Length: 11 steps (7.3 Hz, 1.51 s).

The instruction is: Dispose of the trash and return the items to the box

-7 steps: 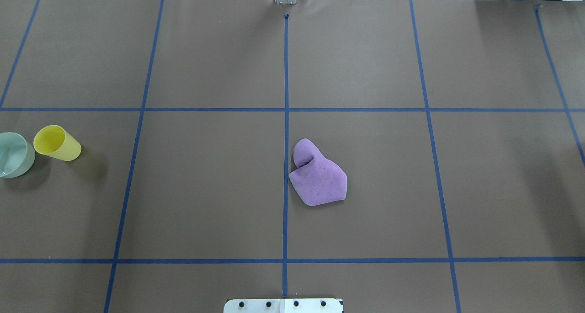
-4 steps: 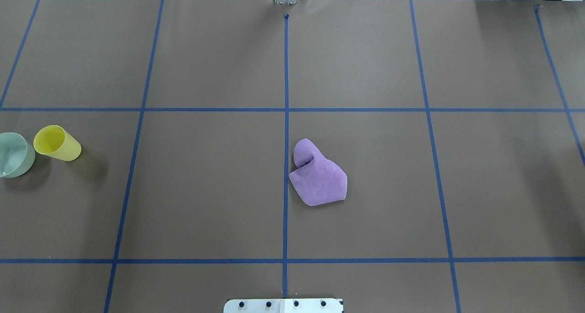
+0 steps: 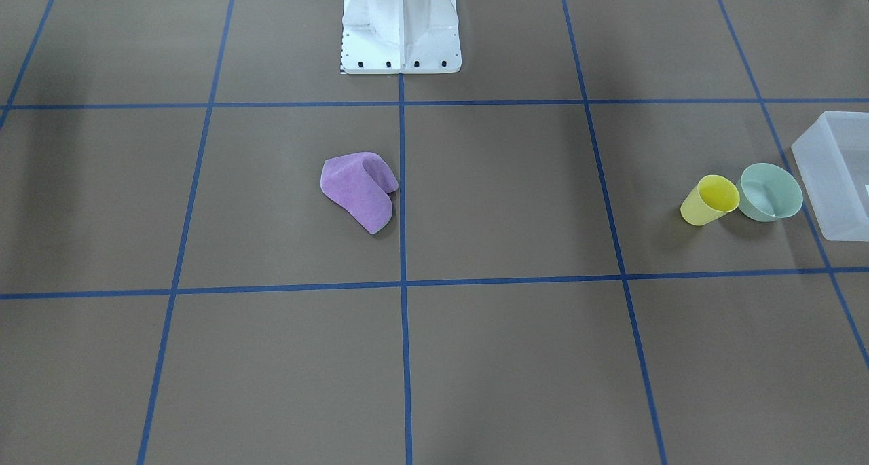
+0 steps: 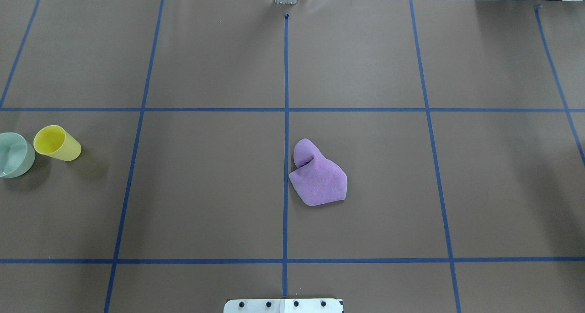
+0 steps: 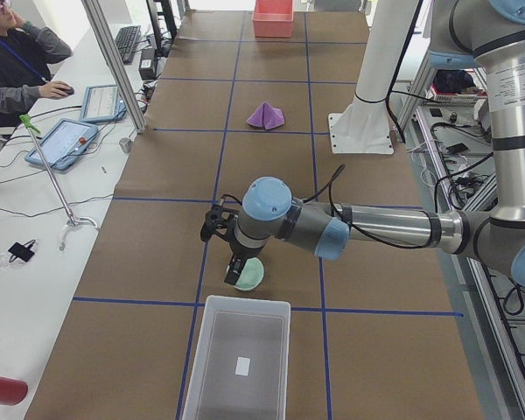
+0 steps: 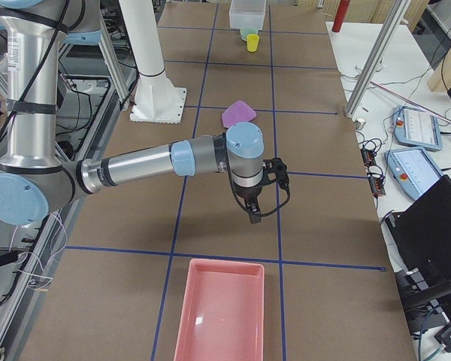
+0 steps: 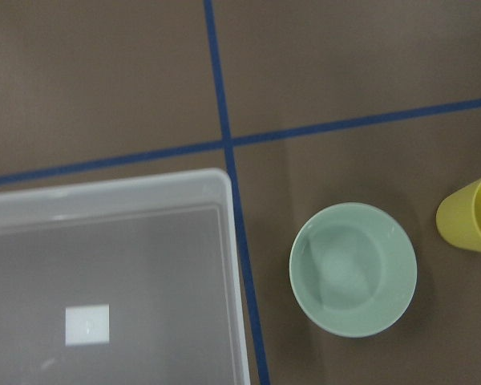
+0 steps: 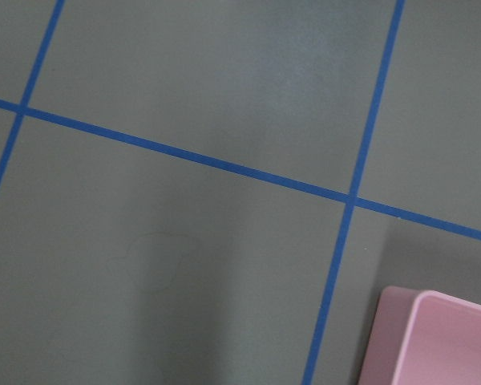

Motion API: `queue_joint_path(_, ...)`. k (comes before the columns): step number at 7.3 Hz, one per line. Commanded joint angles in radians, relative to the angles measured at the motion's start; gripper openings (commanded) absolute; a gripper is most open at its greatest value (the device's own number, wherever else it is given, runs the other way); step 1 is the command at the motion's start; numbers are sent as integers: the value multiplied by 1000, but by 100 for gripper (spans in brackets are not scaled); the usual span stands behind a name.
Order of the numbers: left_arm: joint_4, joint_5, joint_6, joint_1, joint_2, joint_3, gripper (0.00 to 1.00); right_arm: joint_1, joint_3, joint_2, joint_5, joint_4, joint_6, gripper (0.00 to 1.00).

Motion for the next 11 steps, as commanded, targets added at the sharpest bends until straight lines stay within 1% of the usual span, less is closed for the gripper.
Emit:
queue_joint_path(1, -29, 8, -109, 130, -79, 24, 99, -66, 13, 55, 12, 2, 147, 100)
queue_joint_path(2, -34, 8, -265, 188, -85, 27, 99, -118, 25, 67, -34, 39, 262, 100)
queue_joint_path(3, -32, 28, -300, 248, -85, 34, 99, -187, 25, 67, -77, 121, 406, 100)
queue_joint_path(4, -43, 90, -378, 297, -91, 36, 99, -245, 25, 64, -118, 200, 515, 100)
queue_joint_path(5, -50, 138, -477, 374, -114, 51, 99, -262, 25, 58, -121, 222, 534, 100)
queue_joint_path(6, -64, 208, -545, 444, -137, 83, 98, -266, 25, 57, -121, 222, 534, 100)
queue_joint_path(7, -123, 222, -576, 478, -151, 137, 97, -267, 24, 57, -123, 222, 534, 100)
queue_joint_path(8, -223, 223, -576, 483, -168, 225, 93, -269, 24, 57, -123, 222, 533, 100)
queue_joint_path(9, -275, 223, -581, 483, -174, 258, 83, -270, 24, 57, -123, 222, 533, 100)
queue_joint_path(10, -276, 215, -582, 483, -174, 249, 72, -270, 25, 55, -131, 222, 533, 100)
queue_joint_path(11, -277, 209, -582, 485, -174, 243, 70, -269, 24, 55, -143, 222, 530, 100)
